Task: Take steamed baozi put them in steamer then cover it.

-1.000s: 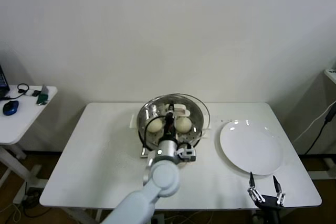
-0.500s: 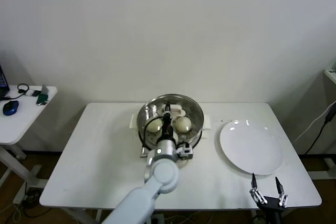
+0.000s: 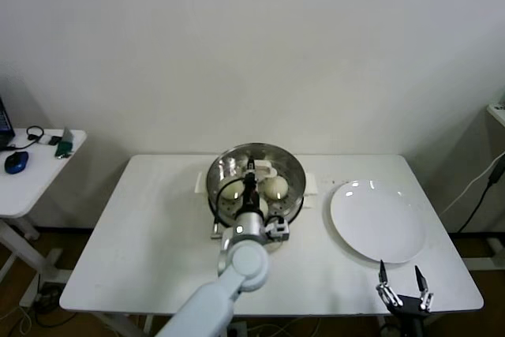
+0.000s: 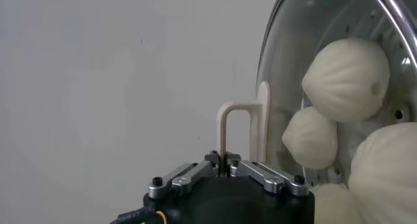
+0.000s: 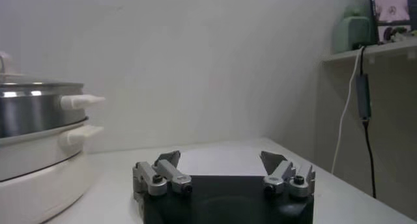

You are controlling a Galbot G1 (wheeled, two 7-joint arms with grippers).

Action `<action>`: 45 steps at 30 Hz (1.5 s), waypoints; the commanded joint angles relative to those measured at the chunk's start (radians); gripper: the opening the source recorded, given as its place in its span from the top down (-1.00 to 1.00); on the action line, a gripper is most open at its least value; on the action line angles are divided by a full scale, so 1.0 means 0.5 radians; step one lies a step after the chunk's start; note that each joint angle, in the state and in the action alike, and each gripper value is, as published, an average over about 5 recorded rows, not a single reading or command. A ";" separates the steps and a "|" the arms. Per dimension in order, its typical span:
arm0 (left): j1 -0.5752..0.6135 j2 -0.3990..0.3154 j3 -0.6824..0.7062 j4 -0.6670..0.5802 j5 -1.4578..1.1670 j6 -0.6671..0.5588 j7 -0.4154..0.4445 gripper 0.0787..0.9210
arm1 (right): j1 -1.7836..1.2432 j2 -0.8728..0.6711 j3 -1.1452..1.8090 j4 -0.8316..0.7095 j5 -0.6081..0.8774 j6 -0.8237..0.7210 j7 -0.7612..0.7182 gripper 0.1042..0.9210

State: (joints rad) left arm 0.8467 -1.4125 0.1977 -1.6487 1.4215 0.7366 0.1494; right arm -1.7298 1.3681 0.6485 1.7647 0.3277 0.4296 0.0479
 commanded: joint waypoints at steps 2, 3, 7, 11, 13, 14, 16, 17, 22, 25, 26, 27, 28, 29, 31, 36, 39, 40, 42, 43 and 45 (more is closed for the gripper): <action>-0.006 0.040 0.006 -0.060 -0.078 0.034 0.041 0.85 | 0.006 0.001 0.007 0.007 0.000 -0.007 -0.002 -0.76; -0.009 0.053 0.012 -0.087 -0.087 0.036 0.063 0.85 | 0.008 0.000 0.009 0.006 0.000 -0.009 -0.002 -0.76; -0.022 0.120 0.055 -0.205 -0.139 0.049 0.141 0.68 | 0.014 -0.001 0.012 0.004 -0.002 -0.020 -0.006 -0.76; -0.024 0.182 0.096 -0.341 -0.242 0.067 0.156 0.37 | 0.017 -0.002 0.010 0.007 -0.003 -0.031 -0.020 -0.76; -0.013 0.220 0.106 -0.431 -0.285 0.082 0.162 0.25 | 0.018 -0.003 0.011 0.012 -0.003 -0.039 -0.029 -0.76; -0.005 0.241 0.109 -0.477 -0.301 0.087 0.168 0.19 | 0.017 -0.004 0.011 0.015 -0.004 -0.043 -0.033 -0.76; 0.025 0.303 0.114 -0.571 -0.328 0.094 0.179 0.04 | 0.013 -0.006 0.014 0.022 -0.012 -0.046 -0.042 -0.76; 0.045 0.337 0.116 -0.609 -0.340 0.095 0.183 -0.04 | 0.011 -0.007 0.016 0.027 -0.019 -0.046 -0.047 -0.76; 0.200 0.480 0.068 -0.789 -0.421 0.064 0.119 -0.39 | 0.001 -0.006 0.017 0.071 -0.029 -0.061 -0.061 -0.76; 0.316 0.518 -0.102 -0.907 -0.654 0.001 0.020 -0.59 | -0.006 -0.009 0.015 0.143 -0.018 -0.112 -0.028 -0.76; 0.350 0.523 -0.195 -0.951 -0.807 -0.017 -0.019 -0.64 | -0.013 -0.014 0.014 0.184 -0.012 -0.149 -0.016 -0.76; 0.381 0.528 -0.298 -0.992 -0.999 -0.037 -0.065 -0.70 | -0.021 -0.021 0.013 0.231 -0.003 -0.183 -0.011 -0.76; 0.412 0.536 -0.415 -1.029 -1.231 -0.059 -0.117 -0.73 | -0.029 -0.028 0.012 0.278 0.005 -0.216 -0.010 -0.76; 0.448 0.547 -0.550 -1.063 -1.491 -0.086 -0.189 -0.74 | -0.036 -0.037 0.012 0.321 0.008 -0.248 -0.015 -0.76; 0.530 0.576 -0.825 -1.112 -1.970 -0.172 -0.323 -0.76 | -0.042 -0.053 0.011 0.380 0.006 -0.272 -0.030 -0.76; 0.849 0.572 -1.524 -1.155 -2.878 -0.558 -0.477 -0.77 | -0.010 -0.065 0.002 0.399 -0.039 -0.328 -0.034 -0.76; 1.086 0.517 -1.802 -1.136 -3.241 -0.805 -0.497 -0.77 | 0.019 -0.059 -0.012 0.367 -0.057 -0.330 -0.032 -0.76; 1.159 0.496 -1.856 -1.110 -3.316 -0.909 -0.497 -0.77 | 0.024 -0.059 -0.017 0.358 -0.057 -0.326 -0.034 -0.76; 1.290 0.452 -1.927 -1.028 -3.427 -1.179 -0.490 -0.77 | 0.034 -0.059 -0.026 0.337 -0.060 -0.310 -0.037 -0.76; 1.340 0.438 -1.936 -0.975 -3.454 -1.295 -0.482 -0.77 | 0.038 -0.060 -0.029 0.327 -0.062 -0.302 -0.038 -0.76; 1.428 0.416 -1.929 -0.875 -3.510 -1.477 -0.465 -0.77 | 0.046 -0.068 -0.034 0.306 -0.066 -0.290 -0.040 -0.76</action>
State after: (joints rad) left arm 1.2281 -1.1705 -0.3764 -2.1435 0.3557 0.6803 -0.0098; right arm -1.7240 1.3420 0.6402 1.9090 0.3077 0.3045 0.0271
